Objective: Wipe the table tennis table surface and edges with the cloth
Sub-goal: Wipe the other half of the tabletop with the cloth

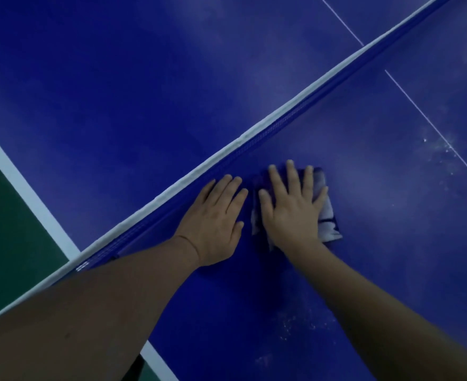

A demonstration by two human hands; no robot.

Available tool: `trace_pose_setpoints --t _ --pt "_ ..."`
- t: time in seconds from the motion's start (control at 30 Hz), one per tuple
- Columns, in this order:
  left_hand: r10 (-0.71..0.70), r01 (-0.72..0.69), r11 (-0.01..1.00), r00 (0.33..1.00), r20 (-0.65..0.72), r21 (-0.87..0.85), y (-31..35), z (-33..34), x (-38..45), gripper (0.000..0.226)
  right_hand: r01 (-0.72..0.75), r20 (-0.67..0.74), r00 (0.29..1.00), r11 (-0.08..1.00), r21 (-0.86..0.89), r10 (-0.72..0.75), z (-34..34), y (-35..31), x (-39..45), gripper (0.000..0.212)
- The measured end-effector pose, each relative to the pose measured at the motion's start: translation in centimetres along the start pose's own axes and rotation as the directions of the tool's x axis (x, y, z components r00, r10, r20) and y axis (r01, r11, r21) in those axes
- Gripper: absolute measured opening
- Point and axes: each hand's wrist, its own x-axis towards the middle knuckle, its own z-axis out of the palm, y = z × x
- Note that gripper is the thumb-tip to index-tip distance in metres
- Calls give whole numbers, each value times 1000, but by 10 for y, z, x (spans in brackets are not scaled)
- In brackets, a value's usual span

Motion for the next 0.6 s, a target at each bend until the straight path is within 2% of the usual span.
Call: trace_pose_setpoints --t 0.07,0.13,0.17,0.27,0.33,0.43,0.53,0.6 --pt "41 -41 999 999 5 26 2 0 3 68 173 46 984 985 -29 -171 -3 3 18 59" --pt "61 -61 997 998 5 42 4 -2 12 69 217 48 975 975 -47 -215 -12 17 53 59" --pt "65 -65 997 998 2 40 5 -3 17 69 159 41 987 987 -37 -158 -17 28 70 58" --pt "82 -81 996 996 -23 26 8 -7 41 69 -158 14 987 985 62 157 -24 61 91 60" --pt "108 -106 994 993 -42 40 10 -10 60 70 -219 -5 976 973 68 220 -19 61 82 61" --pt "106 -103 993 993 -58 58 15 -10 84 74 -24 -21 999 1000 12 25 -11 42 69 59" --pt "17 -19 1000 997 -73 -19 17 -7 95 78 197 2 980 980 -16 -197 -13 40 88 58" --pt "16 -16 1000 998 -63 -7 17 -4 97 78 212 3 977 977 -17 -212 -19 52 113 57"
